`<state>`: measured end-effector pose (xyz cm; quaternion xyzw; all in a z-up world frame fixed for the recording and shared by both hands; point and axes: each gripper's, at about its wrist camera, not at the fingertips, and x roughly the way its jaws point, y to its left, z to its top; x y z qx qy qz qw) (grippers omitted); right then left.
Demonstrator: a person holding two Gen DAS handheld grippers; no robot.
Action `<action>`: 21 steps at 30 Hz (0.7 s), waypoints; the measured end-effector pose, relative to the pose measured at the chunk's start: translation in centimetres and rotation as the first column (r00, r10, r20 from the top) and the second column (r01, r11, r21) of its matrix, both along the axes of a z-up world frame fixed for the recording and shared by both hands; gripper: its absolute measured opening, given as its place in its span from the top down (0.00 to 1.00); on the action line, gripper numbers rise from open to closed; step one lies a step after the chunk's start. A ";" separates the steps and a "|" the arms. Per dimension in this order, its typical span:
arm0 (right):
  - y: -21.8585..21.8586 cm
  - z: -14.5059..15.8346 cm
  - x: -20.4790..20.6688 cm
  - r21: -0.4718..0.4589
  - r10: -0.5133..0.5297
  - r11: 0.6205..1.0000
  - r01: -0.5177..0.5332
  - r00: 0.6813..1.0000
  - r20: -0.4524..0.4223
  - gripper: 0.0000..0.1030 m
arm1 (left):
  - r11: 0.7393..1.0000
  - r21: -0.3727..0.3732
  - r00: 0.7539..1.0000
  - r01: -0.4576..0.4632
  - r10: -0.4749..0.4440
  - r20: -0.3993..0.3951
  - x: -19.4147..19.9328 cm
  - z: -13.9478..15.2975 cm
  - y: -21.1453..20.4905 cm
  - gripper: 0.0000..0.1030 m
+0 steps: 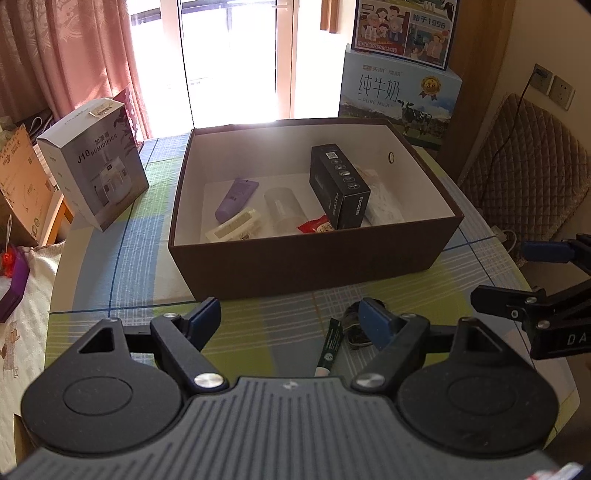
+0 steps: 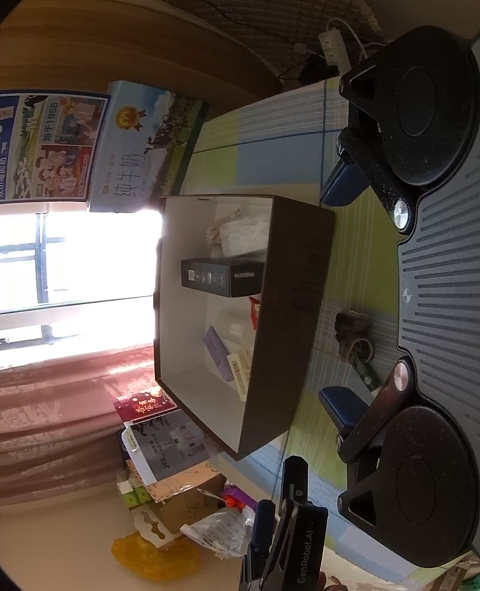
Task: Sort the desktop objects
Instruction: 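Lift both open grippers out of the brown box back over the table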
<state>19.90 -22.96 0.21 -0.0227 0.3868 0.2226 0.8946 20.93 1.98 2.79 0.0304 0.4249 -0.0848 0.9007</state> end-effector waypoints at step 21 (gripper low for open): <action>0.0 -4.5 -2.8 -0.007 0.001 1.000 -0.002 0.992 -0.129 0.02 | 1.000 0.001 0.995 0.025 -0.025 -0.093 -3.2 -4.6 0.0 0.23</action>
